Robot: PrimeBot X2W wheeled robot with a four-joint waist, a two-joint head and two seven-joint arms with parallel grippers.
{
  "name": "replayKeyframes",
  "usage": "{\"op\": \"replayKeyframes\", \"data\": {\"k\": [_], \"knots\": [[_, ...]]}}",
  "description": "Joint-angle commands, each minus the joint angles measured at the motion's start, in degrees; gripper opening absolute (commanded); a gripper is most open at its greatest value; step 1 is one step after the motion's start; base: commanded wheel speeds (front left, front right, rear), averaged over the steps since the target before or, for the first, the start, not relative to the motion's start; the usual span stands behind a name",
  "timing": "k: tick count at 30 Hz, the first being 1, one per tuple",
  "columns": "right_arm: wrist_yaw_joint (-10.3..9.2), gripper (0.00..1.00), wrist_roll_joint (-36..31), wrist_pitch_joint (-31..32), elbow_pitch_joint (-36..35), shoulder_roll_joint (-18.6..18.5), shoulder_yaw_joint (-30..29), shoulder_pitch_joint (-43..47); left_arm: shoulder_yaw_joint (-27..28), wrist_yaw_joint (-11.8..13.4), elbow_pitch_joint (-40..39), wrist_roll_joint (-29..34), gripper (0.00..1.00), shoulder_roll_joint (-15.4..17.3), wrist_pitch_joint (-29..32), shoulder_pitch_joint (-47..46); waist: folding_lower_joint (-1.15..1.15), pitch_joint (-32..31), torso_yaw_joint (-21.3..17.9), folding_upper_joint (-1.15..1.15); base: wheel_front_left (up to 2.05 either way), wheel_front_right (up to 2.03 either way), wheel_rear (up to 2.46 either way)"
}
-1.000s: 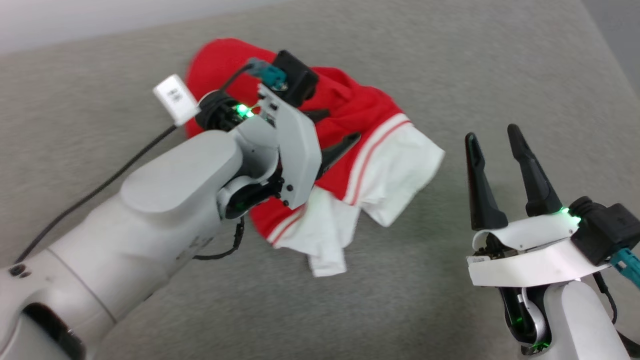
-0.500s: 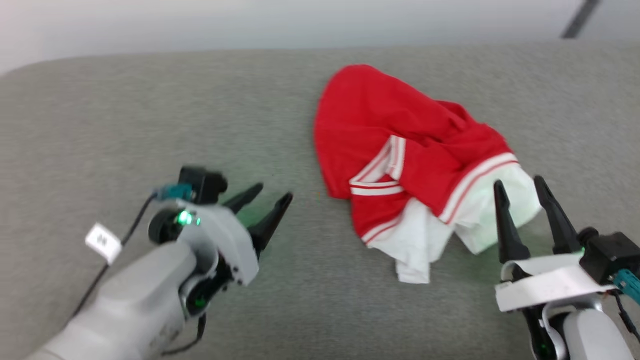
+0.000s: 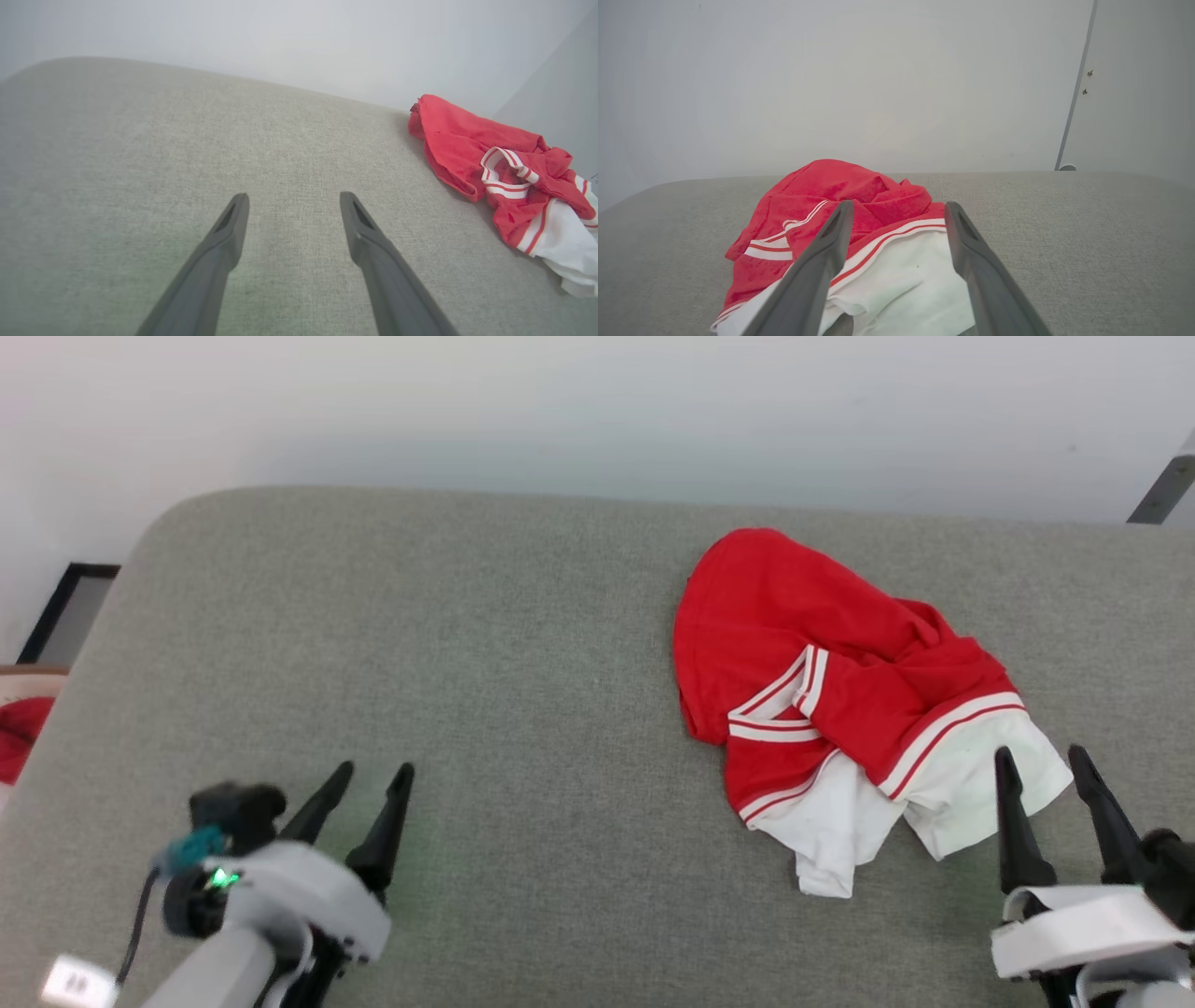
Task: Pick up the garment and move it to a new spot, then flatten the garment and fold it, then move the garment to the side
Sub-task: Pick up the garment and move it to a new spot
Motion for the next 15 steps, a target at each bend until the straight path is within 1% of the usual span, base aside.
{"op": "replayKeyframes", "data": {"k": [1,4,6,7,9,12,15], "knots": [[0.03,1.0,0.65,-0.03,-0.13,-0.2,-0.46,0.75,1.29,0.36,-1.18,1.93,1.0,-0.3,-0.02,1.48,0.0,-0.77,-0.06,0.0,0.0,0.0,0.0],[0.03,1.0,1.16,0.04,-0.7,-0.26,-1.61,1.93,10.73,1.42,-6.32,9.11,1.0,-1.81,-0.02,8.46,0.0,-1.25,-0.77,0.0,0.0,0.0,0.0],[0.03,1.0,1.31,0.14,-1.09,-0.24,-2.06,2.48,15.83,1.76,-9.66,15.28,1.0,-2.63,-0.03,11.97,0.0,-1.52,-1.41,0.0,0.0,0.0,0.0],[0.03,1.0,1.42,0.18,-1.29,-0.23,-2.2,2.67,17.9,1.85,-11.01,17.55,1.0,-3.55,-0.03,13.67,0.0,-1.62,-1.69,0.0,0.0,0.0,0.0],[0.03,1.0,1.44,0.22,-1.6,-0.15,-2.22,2.79,21.48,1.67,-13.67,22.94,1.0,-4.74,-0.03,16.59,0.0,-1.9,-2.32,0.0,0.0,0.0,0.0],[0.03,1.0,1.76,0.22,-2.15,-0.2,-2.42,2.66,26.09,1.13,-17.16,29.44,1.0,-6.75,-0.03,19.31,0.0,-2.1,-3.0,0.0,0.0,0.0,0.0],[0.03,1.0,2.0,0.19,-2.93,-0.03,-2.44,2.3,29.52,0.28,-19.85,34.37,1.0,-8.74,-0.03,20.98,0.0,-2.31,-3.45,0.0,0.0,0.0,0.0]]}}
